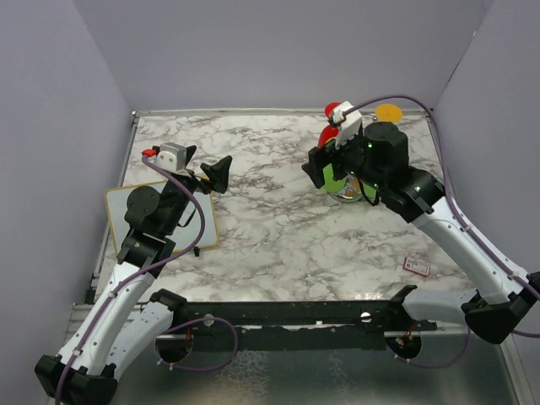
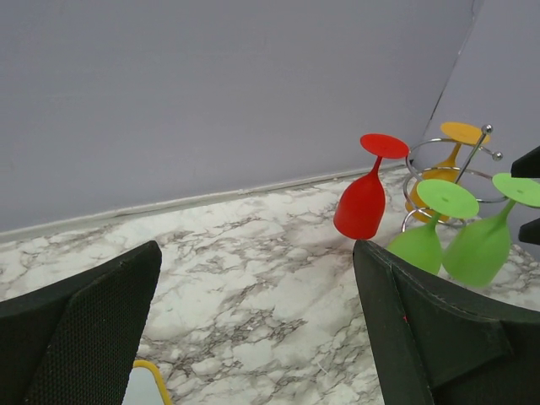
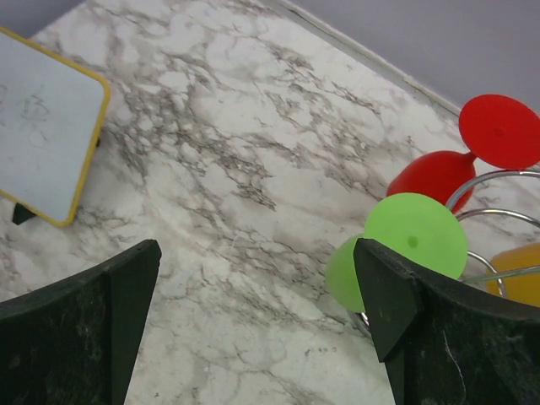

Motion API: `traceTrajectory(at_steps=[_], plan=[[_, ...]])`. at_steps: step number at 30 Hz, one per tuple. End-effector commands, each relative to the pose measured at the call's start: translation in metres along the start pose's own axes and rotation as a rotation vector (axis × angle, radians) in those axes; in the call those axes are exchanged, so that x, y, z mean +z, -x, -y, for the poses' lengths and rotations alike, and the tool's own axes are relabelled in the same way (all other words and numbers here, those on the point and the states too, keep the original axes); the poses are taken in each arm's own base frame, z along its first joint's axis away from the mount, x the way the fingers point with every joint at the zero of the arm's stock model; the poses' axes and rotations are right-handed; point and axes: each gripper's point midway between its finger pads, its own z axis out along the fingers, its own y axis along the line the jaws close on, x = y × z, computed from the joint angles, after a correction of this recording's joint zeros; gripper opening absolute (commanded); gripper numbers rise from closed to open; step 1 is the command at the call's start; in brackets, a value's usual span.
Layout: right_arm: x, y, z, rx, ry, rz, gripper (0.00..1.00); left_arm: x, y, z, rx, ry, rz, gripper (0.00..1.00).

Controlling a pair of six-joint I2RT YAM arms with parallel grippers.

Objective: Take the wine glass off the wine glass rack

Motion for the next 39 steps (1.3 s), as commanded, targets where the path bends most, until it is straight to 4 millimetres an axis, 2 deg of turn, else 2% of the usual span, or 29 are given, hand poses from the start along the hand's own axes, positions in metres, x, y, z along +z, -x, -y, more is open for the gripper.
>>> traceTrajectory(at_steps=[1,5,10,13,19,26,33,39], plan=[[0.002,-0.020,0.027,-0.176,-0.261,-0.148,1.00,0.000,0.008,-0.001,0.010,0.012,0.033,0.99],[0.007,-0.037,0.038,-0.395,-0.451,-0.281,0.99,0.001,0.006,-0.003,0.011,0.022,0.028,0.99],[0.003,-0.041,0.052,-0.543,-0.593,-0.405,1.00,0.002,0.005,-0.007,0.013,0.040,0.022,0.98],[0.003,-0.036,0.050,-0.584,-0.582,-0.400,1.00,0.002,0.004,-0.009,0.013,0.055,0.019,0.98],[0.007,-0.045,0.054,-0.733,-0.550,-0.494,0.85,0.002,0.002,-0.011,0.014,0.062,0.014,0.98],[0.019,-0.039,0.043,-0.730,-0.476,-0.494,0.75,0.004,-0.001,-0.012,0.015,0.069,0.004,0.98],[0.029,-0.058,0.041,-0.732,-0.459,-0.576,0.70,0.000,0.004,-0.022,0.020,0.127,0.009,0.97],[0.031,-0.064,0.046,-0.740,-0.505,-0.604,0.67,-0.003,0.005,-0.035,0.025,0.201,0.005,0.97]])
